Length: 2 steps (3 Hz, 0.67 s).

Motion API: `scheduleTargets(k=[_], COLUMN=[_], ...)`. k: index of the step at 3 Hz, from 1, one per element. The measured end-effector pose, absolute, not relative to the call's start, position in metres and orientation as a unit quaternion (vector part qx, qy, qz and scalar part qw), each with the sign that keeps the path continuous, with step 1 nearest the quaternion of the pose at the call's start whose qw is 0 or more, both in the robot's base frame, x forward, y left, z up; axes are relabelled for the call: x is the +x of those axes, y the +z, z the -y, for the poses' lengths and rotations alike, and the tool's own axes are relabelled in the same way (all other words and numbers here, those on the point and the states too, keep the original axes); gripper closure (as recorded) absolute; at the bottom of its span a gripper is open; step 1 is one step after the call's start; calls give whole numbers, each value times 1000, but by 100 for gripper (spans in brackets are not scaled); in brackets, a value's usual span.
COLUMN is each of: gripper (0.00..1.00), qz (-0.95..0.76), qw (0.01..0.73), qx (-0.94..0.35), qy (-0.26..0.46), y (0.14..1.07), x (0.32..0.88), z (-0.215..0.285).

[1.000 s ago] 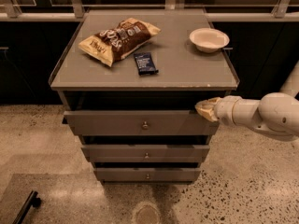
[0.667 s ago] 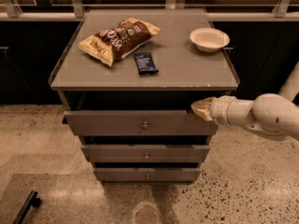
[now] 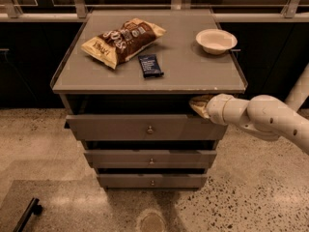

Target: Open top drawer

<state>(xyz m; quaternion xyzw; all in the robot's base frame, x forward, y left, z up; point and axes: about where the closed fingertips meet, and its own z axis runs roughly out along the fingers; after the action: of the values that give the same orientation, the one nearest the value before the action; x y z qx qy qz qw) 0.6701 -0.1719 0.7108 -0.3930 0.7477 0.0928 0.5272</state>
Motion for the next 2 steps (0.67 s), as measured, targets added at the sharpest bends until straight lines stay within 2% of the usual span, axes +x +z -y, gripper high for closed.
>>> scheduleTargets(k=[2], gripper=[100], qz=[-756], qw=[506], qx=[-405], qy=[92], y=[692], x=[669], z=[161])
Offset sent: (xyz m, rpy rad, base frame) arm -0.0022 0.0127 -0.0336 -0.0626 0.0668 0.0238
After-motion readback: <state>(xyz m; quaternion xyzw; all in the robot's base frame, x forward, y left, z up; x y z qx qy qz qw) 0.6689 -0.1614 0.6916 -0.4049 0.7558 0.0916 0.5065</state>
